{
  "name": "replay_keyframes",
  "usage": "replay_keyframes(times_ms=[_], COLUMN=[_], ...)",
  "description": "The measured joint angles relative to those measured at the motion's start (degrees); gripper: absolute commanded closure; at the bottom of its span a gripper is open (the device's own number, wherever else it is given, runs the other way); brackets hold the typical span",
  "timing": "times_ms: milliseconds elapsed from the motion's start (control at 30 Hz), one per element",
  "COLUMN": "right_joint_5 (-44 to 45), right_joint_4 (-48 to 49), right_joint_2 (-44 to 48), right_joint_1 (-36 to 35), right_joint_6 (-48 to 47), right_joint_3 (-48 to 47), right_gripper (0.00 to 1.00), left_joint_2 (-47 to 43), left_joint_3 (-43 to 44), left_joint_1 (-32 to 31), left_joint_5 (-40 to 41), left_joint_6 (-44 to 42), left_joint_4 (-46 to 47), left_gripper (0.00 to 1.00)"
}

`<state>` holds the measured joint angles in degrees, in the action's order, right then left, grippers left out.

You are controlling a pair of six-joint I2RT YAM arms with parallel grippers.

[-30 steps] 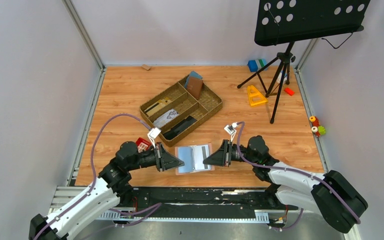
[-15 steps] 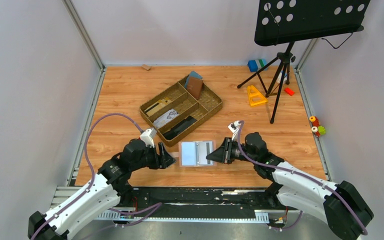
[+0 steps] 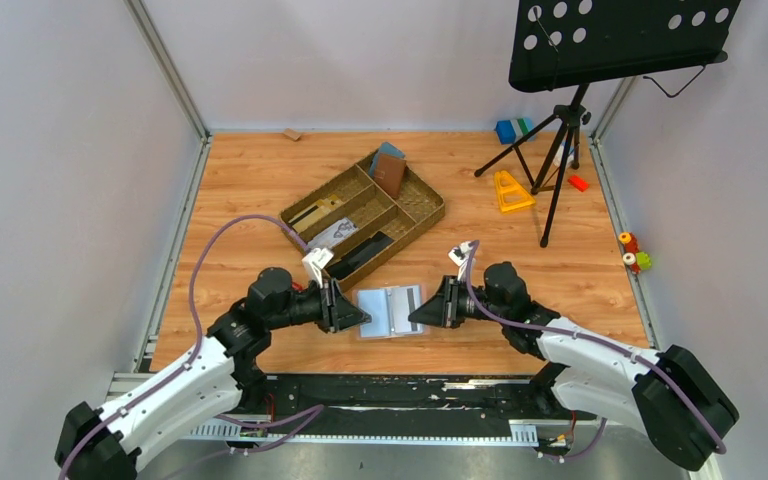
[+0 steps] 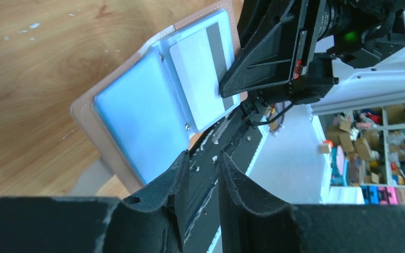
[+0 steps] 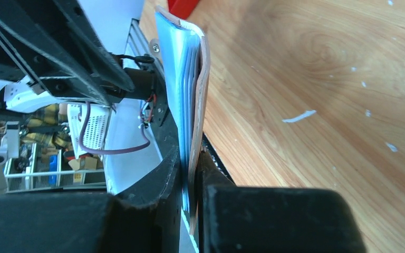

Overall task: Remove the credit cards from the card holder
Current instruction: Remove the credit card from the card holder.

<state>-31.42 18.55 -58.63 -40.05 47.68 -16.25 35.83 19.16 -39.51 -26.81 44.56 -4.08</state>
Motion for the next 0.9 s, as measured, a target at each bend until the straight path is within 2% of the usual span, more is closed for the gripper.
replay_keyframes(times_ms=[200, 333, 500, 700, 900], right_joint_5=[-3.7, -5.1, -6.2, -7.6, -9.5], right_joint_4=[4.3, 7.0, 11.3, 17.6, 24.1], right_joint_2=[-0.3, -0.9, -2.6, -5.4, -9.2], right_joint_1=[0.0, 0.0, 0.0, 0.4, 1.1], right_joint_6=[0.7, 1.8, 4.3, 7.9, 11.4], right_joint_3=[-0.3, -0.3, -0.3, 0.2, 1.4], right_gripper=[1.00, 1.00, 1.00, 1.00, 1.00], left_joint_2=[9.0, 14.3, 17.2, 18.1, 19.1], left_joint_3=[0.0, 0.1, 0.6, 0.9, 0.6], left_joint_1=[-0.5, -3.0, -4.2, -4.0, -3.6], left_joint_5=[-4.5, -5.4, -6.4, -7.1, -7.2], left_joint_6=[3.6, 4.6, 5.2, 6.1, 7.0], left_joint_4=[11.0, 14.6, 17.4, 19.8, 19.8], left_gripper=[0.68, 0.64, 0.66, 0.74, 0.98])
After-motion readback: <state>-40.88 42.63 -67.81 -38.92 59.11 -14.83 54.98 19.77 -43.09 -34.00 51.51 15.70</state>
